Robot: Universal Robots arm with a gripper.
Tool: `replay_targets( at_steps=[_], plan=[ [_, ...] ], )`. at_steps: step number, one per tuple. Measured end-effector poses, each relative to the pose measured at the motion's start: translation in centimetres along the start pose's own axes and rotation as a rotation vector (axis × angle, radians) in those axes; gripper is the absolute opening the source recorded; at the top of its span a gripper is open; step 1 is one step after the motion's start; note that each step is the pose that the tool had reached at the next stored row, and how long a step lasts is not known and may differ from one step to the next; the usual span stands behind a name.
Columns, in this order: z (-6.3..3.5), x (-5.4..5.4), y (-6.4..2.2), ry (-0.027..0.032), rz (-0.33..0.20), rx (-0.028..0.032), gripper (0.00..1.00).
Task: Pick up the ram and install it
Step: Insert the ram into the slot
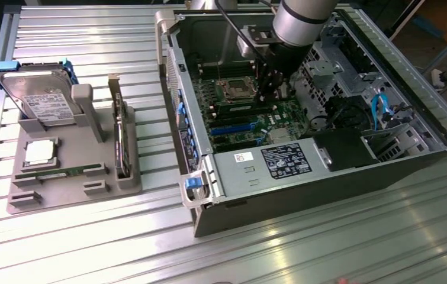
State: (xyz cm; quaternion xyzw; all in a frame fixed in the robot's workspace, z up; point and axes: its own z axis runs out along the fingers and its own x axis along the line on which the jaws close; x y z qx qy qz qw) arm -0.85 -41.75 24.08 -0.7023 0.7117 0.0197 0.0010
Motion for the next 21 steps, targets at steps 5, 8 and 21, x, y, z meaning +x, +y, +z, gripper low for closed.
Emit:
replay_targets(
  at_steps=[5, 8, 21],
  plan=[
    [0.05, 0.00, 0.10, -0.0001, -0.001, 0.0000, 0.12],
    [0.05, 0.00, 0.21, -0.0001, -0.001, -0.0001, 0.12],
    [0.19, 0.01, 0.21, -0.0002, -0.001, 0.0000, 0.12]
  ],
)
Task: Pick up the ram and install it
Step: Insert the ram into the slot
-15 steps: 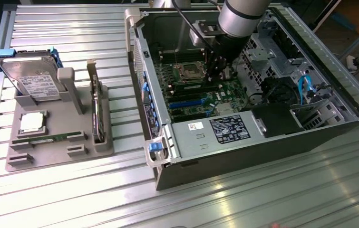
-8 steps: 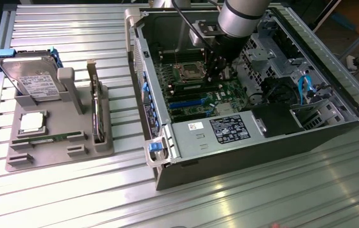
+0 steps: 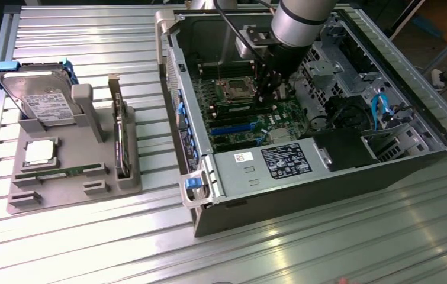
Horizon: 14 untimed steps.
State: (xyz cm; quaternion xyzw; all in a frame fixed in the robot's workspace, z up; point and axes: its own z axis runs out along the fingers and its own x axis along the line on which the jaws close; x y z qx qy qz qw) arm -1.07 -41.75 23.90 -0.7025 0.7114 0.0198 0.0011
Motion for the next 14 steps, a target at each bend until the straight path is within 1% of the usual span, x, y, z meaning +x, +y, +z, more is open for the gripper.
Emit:
replay_targets(
  at_steps=[14],
  plan=[
    [0.02, -0.15, -0.10, 0.0000, 0.000, 0.0000, 0.12]
  ],
)
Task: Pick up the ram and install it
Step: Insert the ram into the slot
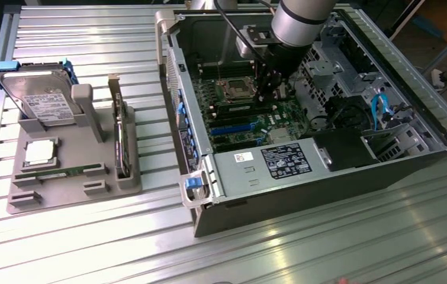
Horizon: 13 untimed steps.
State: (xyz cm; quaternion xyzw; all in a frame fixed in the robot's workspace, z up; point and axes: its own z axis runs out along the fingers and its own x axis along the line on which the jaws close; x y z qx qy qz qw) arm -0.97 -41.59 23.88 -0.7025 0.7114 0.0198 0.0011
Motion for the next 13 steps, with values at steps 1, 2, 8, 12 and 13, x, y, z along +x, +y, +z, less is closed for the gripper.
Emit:
replay_targets(
  at_steps=[1, 2, 8, 12, 13],
  plan=[
    [0.00, 0.00, 0.00, 0.0000, 0.000, 0.0000, 0.12],
    [0.00, 0.00, 0.00, 0.0001, 0.000, -0.0001, 0.12],
    [0.00, 0.00, -0.07, 0.0000, 0.000, 0.0000, 0.12],
    [0.00, 0.04, -0.07, 0.0000, 0.000, 0.0000, 0.12],
    [-0.01, 0.07, -0.07, 0.0000, 0.000, 0.0000, 0.12]
  ],
)
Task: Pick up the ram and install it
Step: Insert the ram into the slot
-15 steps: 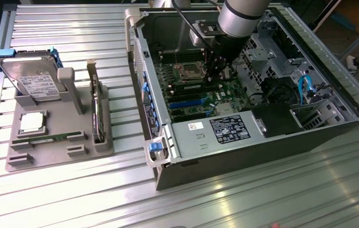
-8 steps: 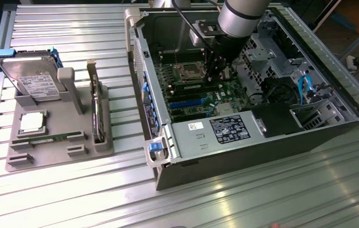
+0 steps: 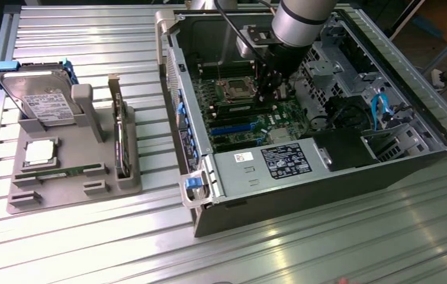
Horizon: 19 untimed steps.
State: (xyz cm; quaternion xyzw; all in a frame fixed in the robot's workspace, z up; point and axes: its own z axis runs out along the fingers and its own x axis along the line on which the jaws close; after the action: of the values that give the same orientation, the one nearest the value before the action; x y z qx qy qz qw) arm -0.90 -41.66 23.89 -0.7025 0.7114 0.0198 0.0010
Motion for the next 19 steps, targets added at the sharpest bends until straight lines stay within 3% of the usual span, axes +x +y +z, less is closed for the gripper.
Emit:
replay_targets(
  at_steps=[19],
  plan=[
    [0.12, -0.02, 0.08, 0.0000, 0.000, 0.0000, 0.12]
  ],
)
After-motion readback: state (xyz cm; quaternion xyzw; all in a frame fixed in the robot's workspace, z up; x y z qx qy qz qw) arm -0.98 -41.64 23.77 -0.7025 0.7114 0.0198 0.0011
